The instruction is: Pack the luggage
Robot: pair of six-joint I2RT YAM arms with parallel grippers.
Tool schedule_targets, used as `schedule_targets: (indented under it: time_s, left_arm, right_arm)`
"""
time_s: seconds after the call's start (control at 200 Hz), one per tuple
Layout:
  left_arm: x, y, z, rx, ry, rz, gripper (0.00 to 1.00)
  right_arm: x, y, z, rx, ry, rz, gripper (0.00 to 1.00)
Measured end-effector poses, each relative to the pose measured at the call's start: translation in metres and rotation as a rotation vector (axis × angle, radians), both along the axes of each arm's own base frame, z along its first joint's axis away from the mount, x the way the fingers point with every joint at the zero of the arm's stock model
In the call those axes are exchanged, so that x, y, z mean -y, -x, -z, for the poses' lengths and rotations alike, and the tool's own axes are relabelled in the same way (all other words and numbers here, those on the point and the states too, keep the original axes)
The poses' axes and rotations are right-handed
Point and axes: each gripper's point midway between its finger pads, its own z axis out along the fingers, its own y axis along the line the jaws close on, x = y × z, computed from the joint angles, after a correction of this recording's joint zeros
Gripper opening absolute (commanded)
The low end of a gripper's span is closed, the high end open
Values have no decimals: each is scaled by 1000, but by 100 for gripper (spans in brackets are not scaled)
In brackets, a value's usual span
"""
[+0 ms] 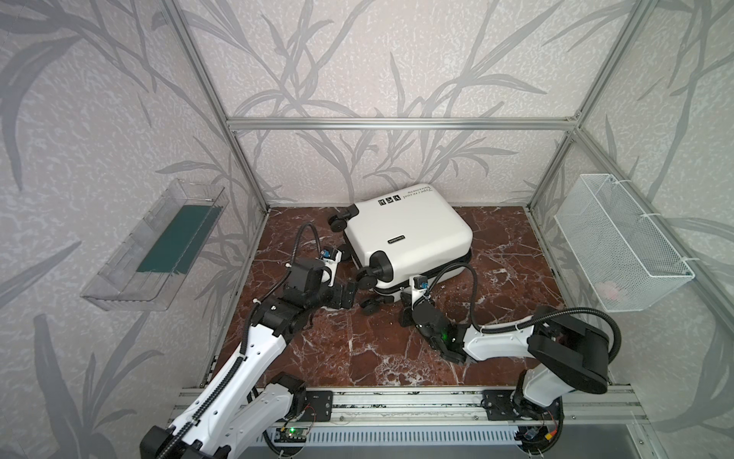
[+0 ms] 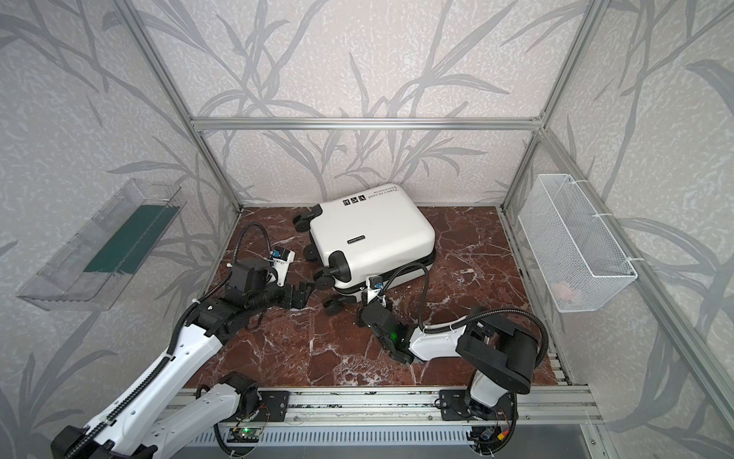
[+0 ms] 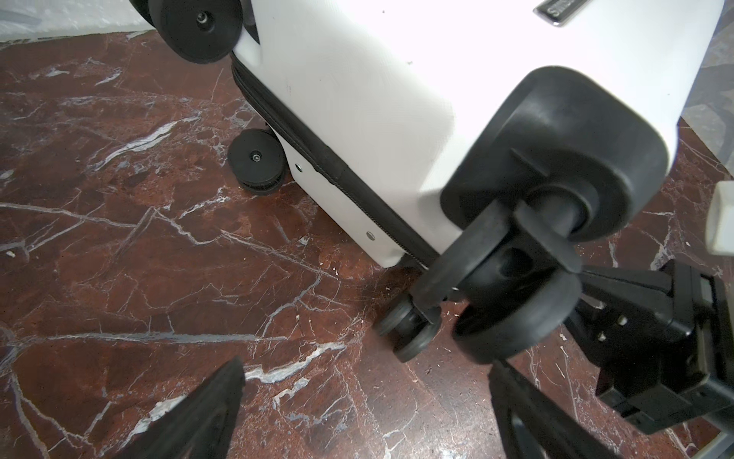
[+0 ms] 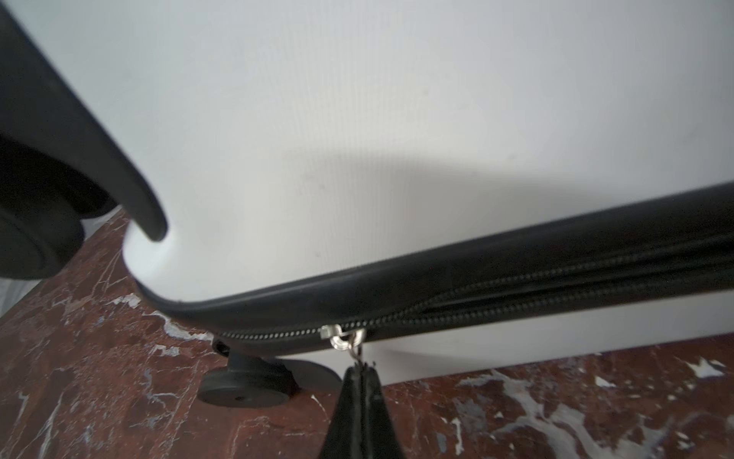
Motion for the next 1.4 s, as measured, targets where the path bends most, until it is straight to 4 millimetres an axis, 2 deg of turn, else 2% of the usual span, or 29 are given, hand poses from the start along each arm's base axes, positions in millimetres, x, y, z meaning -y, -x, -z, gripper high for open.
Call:
schedule_targets:
  time_s: [0.145,0.271,0.346,0.421,0.631,0.802,0.912,1.162,1.403]
  left_arm:
    - [0,0,0,4,-9,10,98]
    - [2,1,-1,9,-16,26,98]
    - [7,2,-4,21,-19,51,98]
    - [15,3,-7,38,-19,90,98]
    - [54,8,-12,95,-26,262,98]
    - [85,4,1,105,-51,369,99]
    - [99,-4,3,131,-49,399,99]
    - [124,-20,-15,242,26,438,99]
    - [146,-26,-1,229,71,487,97]
  right_arm:
    - [25,-10,1,-19,8,77,0]
    - [54,-21,1,-21,8,151,0]
    - [70,-26,1,-19,14,185,0]
    - [77,-30,1,-18,34,193,0]
    - [76,-29,2,-24,53,168,0]
    - [76,-29,2,-25,52,165,0]
    - [75,-29,2,-27,50,162,0]
    - [76,-28,2,-30,45,157,0]
    - [77,-28,1,-35,41,150,0]
